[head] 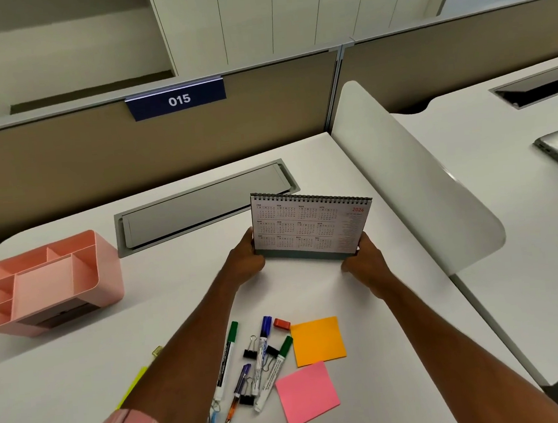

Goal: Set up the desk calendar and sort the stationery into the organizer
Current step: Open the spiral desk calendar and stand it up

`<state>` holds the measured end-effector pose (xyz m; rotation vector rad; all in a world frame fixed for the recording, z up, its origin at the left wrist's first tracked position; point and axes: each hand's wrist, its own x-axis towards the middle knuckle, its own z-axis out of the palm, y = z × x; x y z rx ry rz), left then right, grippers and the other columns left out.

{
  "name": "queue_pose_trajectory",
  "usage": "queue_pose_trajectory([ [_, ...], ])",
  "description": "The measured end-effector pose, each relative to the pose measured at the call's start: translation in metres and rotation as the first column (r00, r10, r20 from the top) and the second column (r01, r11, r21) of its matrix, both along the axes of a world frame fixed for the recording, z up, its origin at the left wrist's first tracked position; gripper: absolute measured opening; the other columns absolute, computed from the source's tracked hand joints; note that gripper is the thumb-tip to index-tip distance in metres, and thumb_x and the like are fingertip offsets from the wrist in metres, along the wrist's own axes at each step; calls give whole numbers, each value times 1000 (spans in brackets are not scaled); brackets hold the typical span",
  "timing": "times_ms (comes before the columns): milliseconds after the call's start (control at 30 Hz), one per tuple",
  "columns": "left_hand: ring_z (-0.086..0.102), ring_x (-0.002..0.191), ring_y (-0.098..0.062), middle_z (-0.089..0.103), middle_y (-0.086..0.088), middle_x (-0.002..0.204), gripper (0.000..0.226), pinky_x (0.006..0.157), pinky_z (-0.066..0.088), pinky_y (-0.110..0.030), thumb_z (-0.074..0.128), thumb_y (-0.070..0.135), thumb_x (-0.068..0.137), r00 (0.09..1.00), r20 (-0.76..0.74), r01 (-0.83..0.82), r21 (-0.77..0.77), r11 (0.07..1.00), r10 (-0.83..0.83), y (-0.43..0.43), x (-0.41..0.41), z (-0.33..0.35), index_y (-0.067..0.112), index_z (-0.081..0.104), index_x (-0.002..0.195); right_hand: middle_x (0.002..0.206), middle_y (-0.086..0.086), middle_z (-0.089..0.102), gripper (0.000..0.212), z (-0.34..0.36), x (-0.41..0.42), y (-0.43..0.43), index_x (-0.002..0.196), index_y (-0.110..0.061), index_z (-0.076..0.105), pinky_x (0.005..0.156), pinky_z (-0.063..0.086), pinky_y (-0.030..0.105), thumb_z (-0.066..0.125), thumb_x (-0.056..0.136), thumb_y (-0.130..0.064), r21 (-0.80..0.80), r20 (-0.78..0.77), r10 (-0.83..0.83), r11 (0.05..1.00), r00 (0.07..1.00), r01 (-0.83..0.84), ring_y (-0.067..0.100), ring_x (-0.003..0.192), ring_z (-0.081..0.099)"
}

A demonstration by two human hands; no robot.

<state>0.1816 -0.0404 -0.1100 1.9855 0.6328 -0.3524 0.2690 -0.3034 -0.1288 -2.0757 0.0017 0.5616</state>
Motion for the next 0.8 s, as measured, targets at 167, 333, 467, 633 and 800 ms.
queue_pose_trajectory([
  [167, 52, 133, -31, 54, -9, 143, 86, 111, 46, -47, 54, -14, 85, 1000, 11, 12, 3, 1000, -12, 0, 1, -5, 28, 28, 155, 120, -1, 57, 81, 1, 6, 4, 137, -19, 41, 77, 54, 27, 69, 69, 17, -12, 1, 9, 1000, 1000, -9, 23, 112, 55],
  [333, 49, 137, -31, 50, -7, 149, 92, 113, 46, -49, 55, -15, 83, 1000, 9, -21, -62, 998, 22, 3, 2, -10, 27, 23, 159, 122, 1, 60, 80, 3, 3, 4, 133, -21, 45, 82, 58, 33, 69, 66, 17, 22, -24, -5, 1000, 1000, 6, 25, 114, 57],
  [467, 48, 137, -31, 49, -5, 154, 88, 105, 51, -49, 53, -14, 87, 982, -16, -185, -255, 949, 187, 7, 2, -9, 25, 23, 161, 119, 2, 65, 70, 7, 2, 0, 127, -19, 53, 81, 61, 37, 68, 67, 14, 91, -44, -39, 995, 998, 42, 28, 109, 63],
  [633, 60, 123, -26, 64, -7, 137, 78, 75, 54, -28, 51, -18, 87, 954, 37, -270, -336, 903, 299, 3, -1, -9, 20, 37, 154, 109, 1, 67, 55, 10, -10, 0, 116, -19, 57, 70, 59, 32, 67, 71, 12, 133, 6, -76, 988, 997, 74, 26, 96, 67],
  [800, 61, 117, -23, 64, -8, 135, 78, 78, 54, -26, 54, -17, 88, 957, 68, -245, -340, 908, 283, 3, -2, -9, 19, 36, 155, 109, 2, 68, 50, 10, -8, 1, 116, -17, 59, 72, 60, 33, 68, 75, 10, 134, 31, -95, 987, 995, 90, 28, 97, 69],
])
